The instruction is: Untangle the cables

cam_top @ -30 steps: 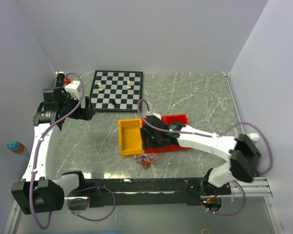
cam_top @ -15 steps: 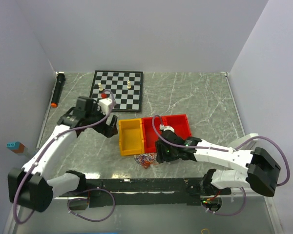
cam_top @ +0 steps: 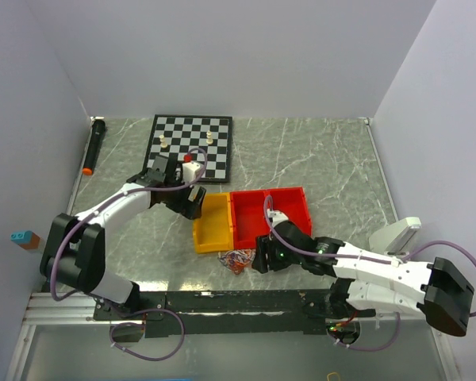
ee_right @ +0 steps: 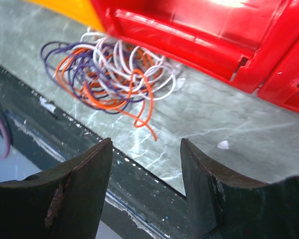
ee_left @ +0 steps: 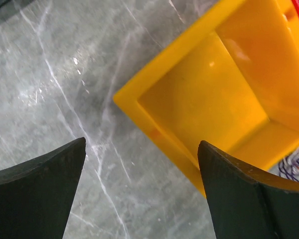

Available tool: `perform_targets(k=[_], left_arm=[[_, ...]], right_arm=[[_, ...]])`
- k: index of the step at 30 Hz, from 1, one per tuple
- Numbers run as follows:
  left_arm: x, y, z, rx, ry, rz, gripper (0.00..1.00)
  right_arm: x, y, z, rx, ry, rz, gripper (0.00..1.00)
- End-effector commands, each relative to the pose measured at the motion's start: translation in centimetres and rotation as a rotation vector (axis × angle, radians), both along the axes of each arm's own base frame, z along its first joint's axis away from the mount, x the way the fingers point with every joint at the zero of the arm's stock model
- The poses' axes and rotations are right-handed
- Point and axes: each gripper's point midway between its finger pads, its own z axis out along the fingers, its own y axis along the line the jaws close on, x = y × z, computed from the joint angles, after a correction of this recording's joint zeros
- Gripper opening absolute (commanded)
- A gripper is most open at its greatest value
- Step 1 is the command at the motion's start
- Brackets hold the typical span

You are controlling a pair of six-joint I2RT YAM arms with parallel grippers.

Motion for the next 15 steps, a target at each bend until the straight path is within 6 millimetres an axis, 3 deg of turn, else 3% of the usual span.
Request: perform_targets(k=[1,7,15], left_arm=[[2.9,0.4,0.4,0.035,-0.084,0.061,0.96],[3.6,1.6,0.6,0.076,-0.131,0.116,0.78],[3.5,1.8,1.8,0.064,-0.145,0.141,0.83]], right_arm=[[0.4,2.8,2.6,0.156,-0.091,0.077,0.64],[0.1,4.2,2.6,0.186,-0.095,0.140,0.64],[0.8,5.7,0.6,0.143,-0.075,0.162,0.63]])
